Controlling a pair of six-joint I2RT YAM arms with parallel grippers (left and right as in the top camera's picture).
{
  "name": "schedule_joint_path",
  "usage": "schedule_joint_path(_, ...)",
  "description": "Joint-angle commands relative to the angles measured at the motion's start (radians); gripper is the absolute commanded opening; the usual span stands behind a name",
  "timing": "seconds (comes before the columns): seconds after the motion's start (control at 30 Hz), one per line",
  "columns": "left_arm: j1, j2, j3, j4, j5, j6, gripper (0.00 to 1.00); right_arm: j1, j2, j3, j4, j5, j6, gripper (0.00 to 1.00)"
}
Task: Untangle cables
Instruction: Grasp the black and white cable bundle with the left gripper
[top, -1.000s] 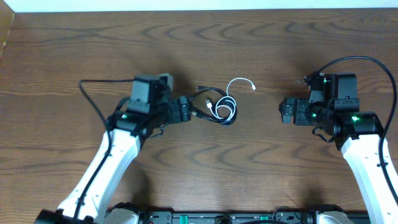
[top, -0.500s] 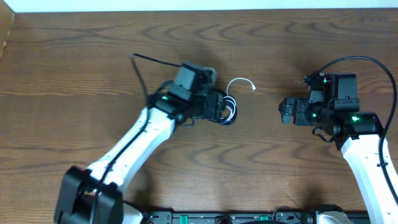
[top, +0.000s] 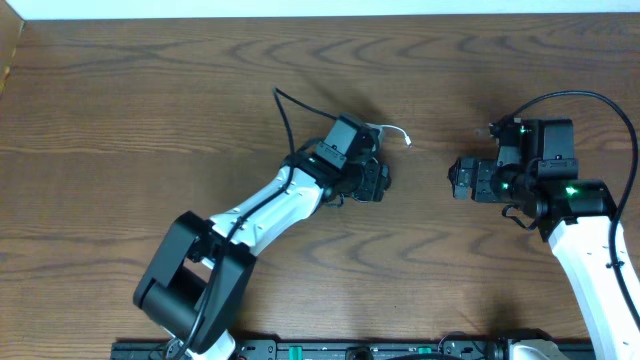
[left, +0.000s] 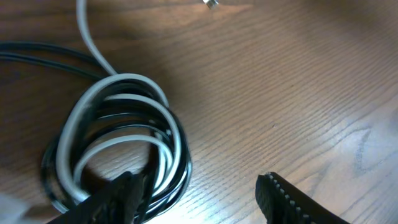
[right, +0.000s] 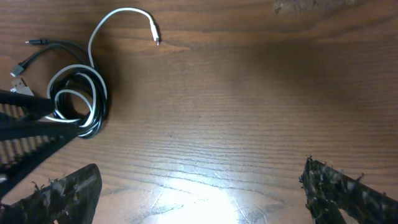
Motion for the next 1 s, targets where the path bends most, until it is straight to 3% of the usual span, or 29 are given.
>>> schedule_joint_path(0.0,-0.018,0.047,0.007,0.013,0.005,0.016,0.61,0.01,-0.006,0.022,-0.002,-0.007,0.011,0.99)
schedule_joint_path(0.63,-0.043,0.148,0.007,0.108,0.005,-0.03,0.6,0.01,-0.006,0.022,-0.007,-0.007,0.011,0.99)
schedule_joint_path(0.7,-0.06,0.149,0.007,0.108,-0.01,-0.033,0.54,0.01,-0.006,0.022,-0.011,-0.007,0.011,0.99)
schedule_joint_path(0.8,-0.079,0.149,0.006,0.1,-0.108,-0.055,0.37,0.01,-0.006,0.022,-0.016,-0.007,0.011,0.99)
schedule_joint_path(0.9,-0.09,0.149,0.007,0.096,-0.149,-0.055,0.26,0.01,-0.006,0.022,-0.024,-0.007,0.011,0.99)
schedule_joint_path(0.97,-0.09,0.149,0.007,0.096,-0.147,-0.058,0.11,0.01,-0.006,0.022,-0.027,-0.007,0.011,0.99)
